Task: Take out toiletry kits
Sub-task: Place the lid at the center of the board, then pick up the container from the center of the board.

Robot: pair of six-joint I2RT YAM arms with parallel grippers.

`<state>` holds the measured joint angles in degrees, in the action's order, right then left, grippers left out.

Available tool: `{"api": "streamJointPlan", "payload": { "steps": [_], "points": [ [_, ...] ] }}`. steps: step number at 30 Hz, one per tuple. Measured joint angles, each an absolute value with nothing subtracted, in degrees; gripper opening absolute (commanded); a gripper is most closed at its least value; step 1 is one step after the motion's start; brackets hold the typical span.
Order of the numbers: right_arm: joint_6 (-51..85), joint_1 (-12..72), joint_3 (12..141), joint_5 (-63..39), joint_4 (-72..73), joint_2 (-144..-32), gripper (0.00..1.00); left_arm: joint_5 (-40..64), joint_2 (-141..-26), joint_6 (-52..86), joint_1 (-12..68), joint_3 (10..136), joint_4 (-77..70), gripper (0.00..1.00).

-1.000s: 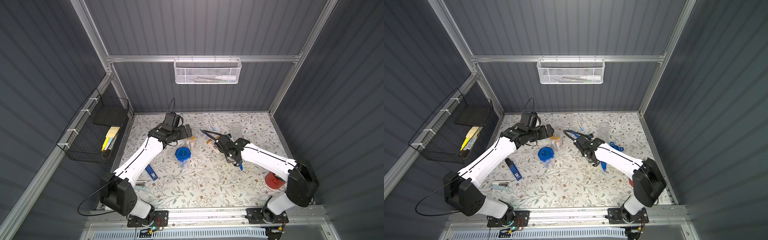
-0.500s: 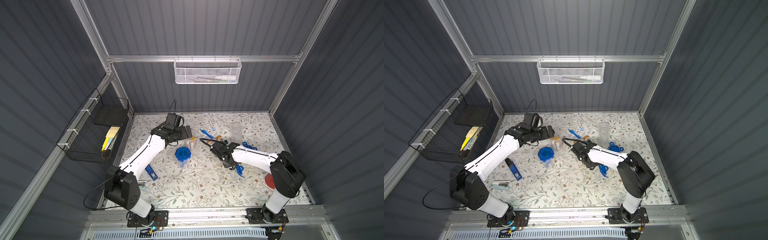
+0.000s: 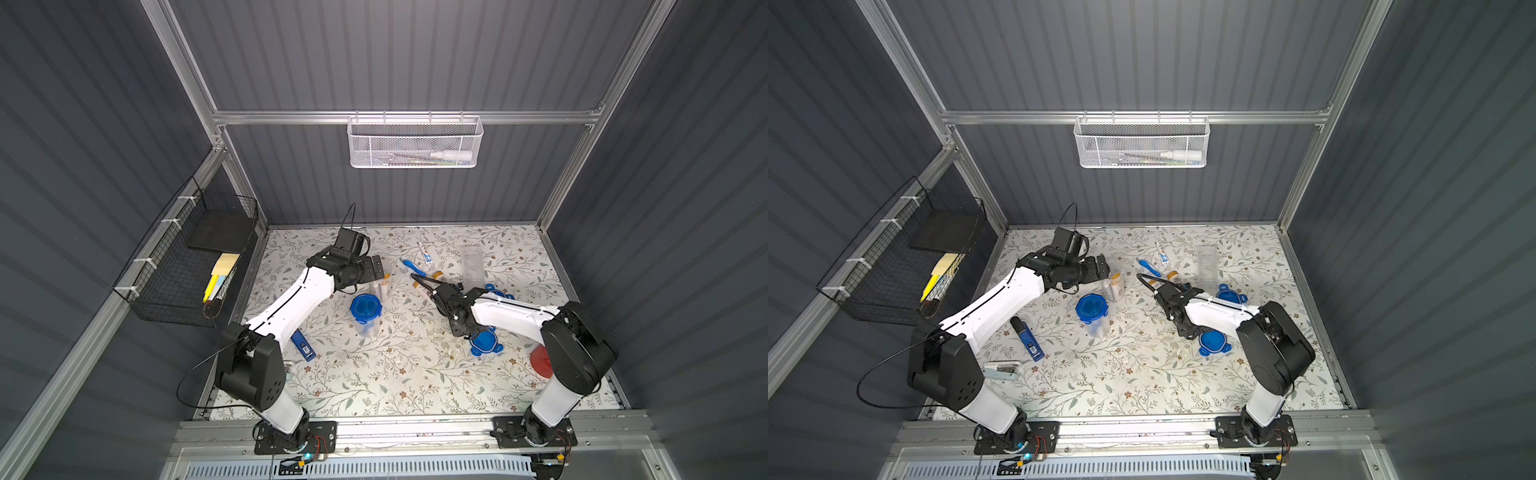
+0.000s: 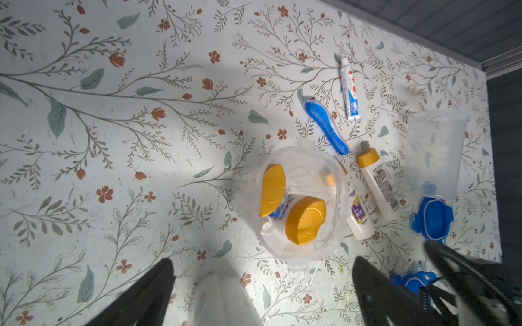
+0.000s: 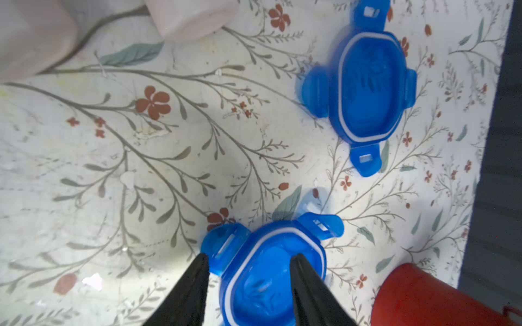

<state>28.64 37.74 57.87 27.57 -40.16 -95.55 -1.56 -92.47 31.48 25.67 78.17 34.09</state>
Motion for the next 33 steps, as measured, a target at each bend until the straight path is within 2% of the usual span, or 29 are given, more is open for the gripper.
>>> {"api": "streamJointPlan", "payload": {
  "steps": [7, 10, 12, 15, 26, 29, 33],
  "points": [
    [26.0, 37.5, 55.6, 13.6, -33.1, -84.0, 0.46, -1.7, -95.2, 30.1, 25.6, 78.7, 36.4, 0.99],
    [25.2, 37.5, 55.2, 7.5, -30.3, -79.8, 0.46, -1.7, -97.1, 29.5, 25.5, 80.5, 37.8, 0.93],
    [25.0, 37.4, 55.2, 4.8, -28.8, -77.8, 0.47, -1.8, -98.1, 28.9, 25.4, 81.7, 38.0, 0.84],
    [24.9, 37.4, 55.2, 2.5, -27.7, -76.4, 0.47, -1.8, -99.5, 28.5, 25.4, 83.2, 38.2, 0.74],
    [25.0, 37.1, 53.6, -1.3, -25.7, -77.6, 0.46, -1.5, -105.4, 27.3, 25.3, 89.4, 38.9, 0.24],
    [25.0, 37.0, 53.6, -2.0, -24.9, -78.6, 0.45, -1.5, -105.7, 27.5, 25.0, 89.5, 38.8, 0.14],
    [25.0, 36.8, 53.6, -2.7, -24.6, -79.9, 0.44, -1.3, -105.7, 27.6, 24.8, 89.5, 39.0, 0.08]
  ]
}}
